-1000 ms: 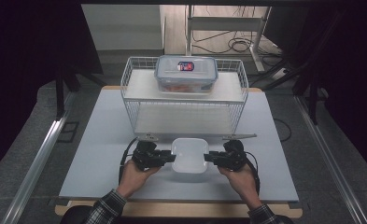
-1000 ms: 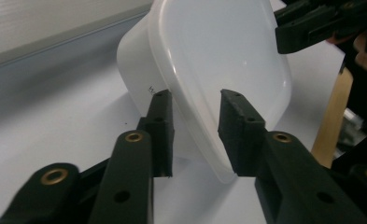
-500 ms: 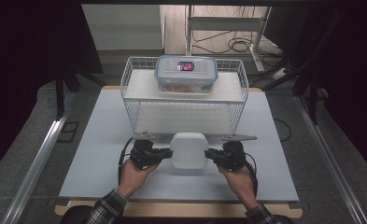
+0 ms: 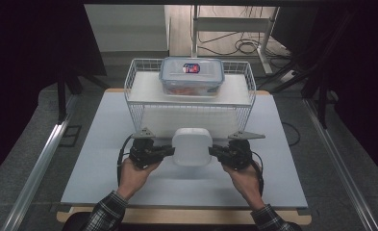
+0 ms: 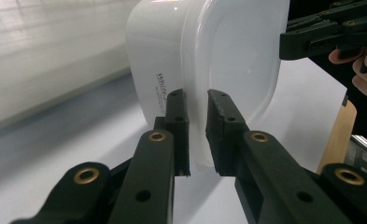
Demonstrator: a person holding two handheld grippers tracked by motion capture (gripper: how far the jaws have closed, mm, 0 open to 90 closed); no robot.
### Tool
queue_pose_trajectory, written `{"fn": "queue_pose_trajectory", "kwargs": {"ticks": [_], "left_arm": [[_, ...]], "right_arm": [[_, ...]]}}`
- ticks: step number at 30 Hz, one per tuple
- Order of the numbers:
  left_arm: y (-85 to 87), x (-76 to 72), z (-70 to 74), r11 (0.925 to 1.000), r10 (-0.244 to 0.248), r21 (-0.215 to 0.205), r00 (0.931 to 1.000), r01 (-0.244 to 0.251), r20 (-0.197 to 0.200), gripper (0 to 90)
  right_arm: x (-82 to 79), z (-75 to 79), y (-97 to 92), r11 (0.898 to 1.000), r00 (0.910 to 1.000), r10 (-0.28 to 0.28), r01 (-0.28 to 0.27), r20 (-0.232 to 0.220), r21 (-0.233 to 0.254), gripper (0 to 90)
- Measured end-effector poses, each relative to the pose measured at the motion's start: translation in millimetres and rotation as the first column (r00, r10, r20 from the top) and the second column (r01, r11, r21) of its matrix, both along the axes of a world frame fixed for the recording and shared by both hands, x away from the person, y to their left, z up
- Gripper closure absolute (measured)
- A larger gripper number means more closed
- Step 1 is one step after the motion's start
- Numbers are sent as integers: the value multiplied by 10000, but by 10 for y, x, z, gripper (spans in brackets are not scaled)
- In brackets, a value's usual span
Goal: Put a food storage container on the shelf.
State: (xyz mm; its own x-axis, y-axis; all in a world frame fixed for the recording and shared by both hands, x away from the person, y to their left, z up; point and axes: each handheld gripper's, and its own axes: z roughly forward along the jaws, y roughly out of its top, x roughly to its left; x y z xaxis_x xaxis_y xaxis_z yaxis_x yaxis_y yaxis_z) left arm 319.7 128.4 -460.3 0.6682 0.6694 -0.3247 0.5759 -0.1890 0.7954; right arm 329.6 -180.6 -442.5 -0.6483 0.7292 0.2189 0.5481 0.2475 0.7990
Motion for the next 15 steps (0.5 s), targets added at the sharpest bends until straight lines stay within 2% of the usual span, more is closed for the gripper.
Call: {"fn": "queue_pose_trajectory", "kwargs": {"ticks": [10,15], "left_arm": [[79,26,273,9999,145,24,9986,-146,508,799],[93,56,393,9999,133,43,9983,-135,571,800]], "right_arm": [[53,251,80,9999,9987,128,-133,492,82,776],[89,370,90,9997,9981,143,-154,592,178,776]]}}
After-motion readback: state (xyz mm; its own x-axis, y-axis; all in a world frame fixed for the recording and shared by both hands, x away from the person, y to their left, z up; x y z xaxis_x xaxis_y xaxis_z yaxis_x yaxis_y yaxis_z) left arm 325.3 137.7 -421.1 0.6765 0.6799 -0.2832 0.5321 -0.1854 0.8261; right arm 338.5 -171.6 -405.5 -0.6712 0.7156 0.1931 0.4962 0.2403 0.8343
